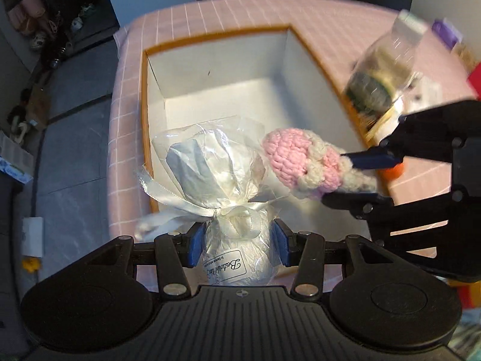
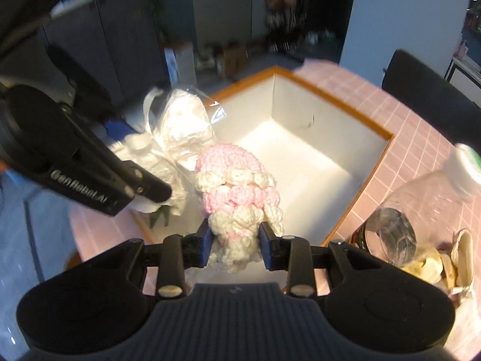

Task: Organize soft objects
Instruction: 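Carry both items over the orange box and release them inside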

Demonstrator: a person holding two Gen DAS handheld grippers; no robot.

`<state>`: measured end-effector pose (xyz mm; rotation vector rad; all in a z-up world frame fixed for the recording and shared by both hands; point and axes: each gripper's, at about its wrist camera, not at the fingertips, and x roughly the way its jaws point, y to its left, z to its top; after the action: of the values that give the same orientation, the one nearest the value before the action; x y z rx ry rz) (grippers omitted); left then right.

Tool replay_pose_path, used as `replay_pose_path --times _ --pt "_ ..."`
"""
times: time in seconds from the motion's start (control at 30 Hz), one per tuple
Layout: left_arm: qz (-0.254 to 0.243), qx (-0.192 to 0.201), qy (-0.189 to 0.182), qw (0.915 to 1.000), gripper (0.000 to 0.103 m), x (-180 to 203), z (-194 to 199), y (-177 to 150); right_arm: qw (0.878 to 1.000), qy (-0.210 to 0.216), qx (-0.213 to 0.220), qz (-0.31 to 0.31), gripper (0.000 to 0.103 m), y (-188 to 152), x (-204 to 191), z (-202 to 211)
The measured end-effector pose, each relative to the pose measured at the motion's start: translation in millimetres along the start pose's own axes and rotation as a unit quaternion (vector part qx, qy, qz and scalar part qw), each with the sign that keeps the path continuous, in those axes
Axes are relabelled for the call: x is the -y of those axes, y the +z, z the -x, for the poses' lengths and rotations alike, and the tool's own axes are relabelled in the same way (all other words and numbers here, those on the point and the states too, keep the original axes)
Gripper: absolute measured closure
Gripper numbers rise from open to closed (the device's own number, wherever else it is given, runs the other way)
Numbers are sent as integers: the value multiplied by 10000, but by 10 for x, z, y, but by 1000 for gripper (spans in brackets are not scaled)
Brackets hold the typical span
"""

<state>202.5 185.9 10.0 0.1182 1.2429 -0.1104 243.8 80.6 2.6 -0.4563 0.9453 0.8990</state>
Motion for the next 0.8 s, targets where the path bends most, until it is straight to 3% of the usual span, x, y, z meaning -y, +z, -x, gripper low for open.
replay_pose_path --times 0.17,0.47,0.63,0.8 --pt "-41 -335 49 9994 47 -80 -315 106 9987 91 -505 -46 70 104 -5 -277" --pt "-75 -365 0 9993 35 -140 -353 29 9955 107 -935 -66 64 195 -77 -516" --pt "-131 -293 101 9994 29 -88 -282 -43 9957 38 -930 14 62 239 -52 -559" --pt "-85 5 86 9999 29 -57 -48 -63 9979 59 -649 34 55 249 -29 -320"
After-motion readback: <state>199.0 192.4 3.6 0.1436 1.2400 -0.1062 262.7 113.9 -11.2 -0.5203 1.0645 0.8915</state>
